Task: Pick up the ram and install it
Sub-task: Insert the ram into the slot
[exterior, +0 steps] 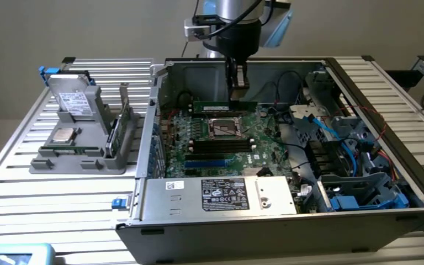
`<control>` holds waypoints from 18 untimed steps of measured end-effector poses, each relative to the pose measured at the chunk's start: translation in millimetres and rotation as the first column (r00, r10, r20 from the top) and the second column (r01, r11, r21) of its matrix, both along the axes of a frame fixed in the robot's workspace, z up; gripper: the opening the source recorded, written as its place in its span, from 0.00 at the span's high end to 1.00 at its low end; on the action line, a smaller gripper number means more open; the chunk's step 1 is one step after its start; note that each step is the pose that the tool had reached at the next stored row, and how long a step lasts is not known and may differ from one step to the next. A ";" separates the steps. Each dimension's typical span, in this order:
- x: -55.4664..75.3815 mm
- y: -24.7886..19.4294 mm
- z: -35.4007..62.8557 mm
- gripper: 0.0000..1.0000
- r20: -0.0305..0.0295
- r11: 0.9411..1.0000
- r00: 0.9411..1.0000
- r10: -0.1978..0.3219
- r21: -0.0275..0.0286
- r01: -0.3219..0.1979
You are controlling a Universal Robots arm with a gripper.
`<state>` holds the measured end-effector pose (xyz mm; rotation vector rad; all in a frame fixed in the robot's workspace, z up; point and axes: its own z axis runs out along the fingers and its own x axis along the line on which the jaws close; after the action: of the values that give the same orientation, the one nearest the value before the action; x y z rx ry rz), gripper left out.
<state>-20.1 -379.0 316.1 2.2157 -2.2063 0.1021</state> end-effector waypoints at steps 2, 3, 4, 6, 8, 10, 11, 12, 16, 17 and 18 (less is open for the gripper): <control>0.0 -2.5 -0.8 0.87 0.001 1.000 1.000 0.000 0.000 0.000; 0.0 -3.9 -1.1 0.87 0.001 1.000 1.000 0.001 0.000 -0.001; 0.0 -5.3 -1.5 0.87 0.001 1.000 1.000 0.002 0.000 -0.002; 0.0 -7.1 -2.6 0.87 0.002 1.000 1.000 0.005 0.000 -0.005; -0.1 -7.6 -4.4 0.87 0.001 1.000 1.000 0.009 0.000 -0.009; -0.1 -7.7 -7.4 0.87 0.002 1.000 1.000 0.016 0.000 -0.016; -0.1 -7.7 -8.9 0.87 0.002 1.000 1.000 0.020 0.000 -0.020; -0.1 -7.7 -10.4 0.87 0.002 1.000 1.000 0.024 0.000 -0.024; -0.2 -8.0 -15.8 0.87 0.002 0.999 0.999 0.033 -0.001 -0.033; -0.2 -8.3 -17.5 0.87 0.002 0.999 0.999 0.034 -0.001 -0.034; -0.2 -8.6 -19.3 0.87 0.002 0.999 0.999 0.034 -0.001 -0.034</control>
<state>-20.4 -387.6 296.9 2.2534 -2.1697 0.1055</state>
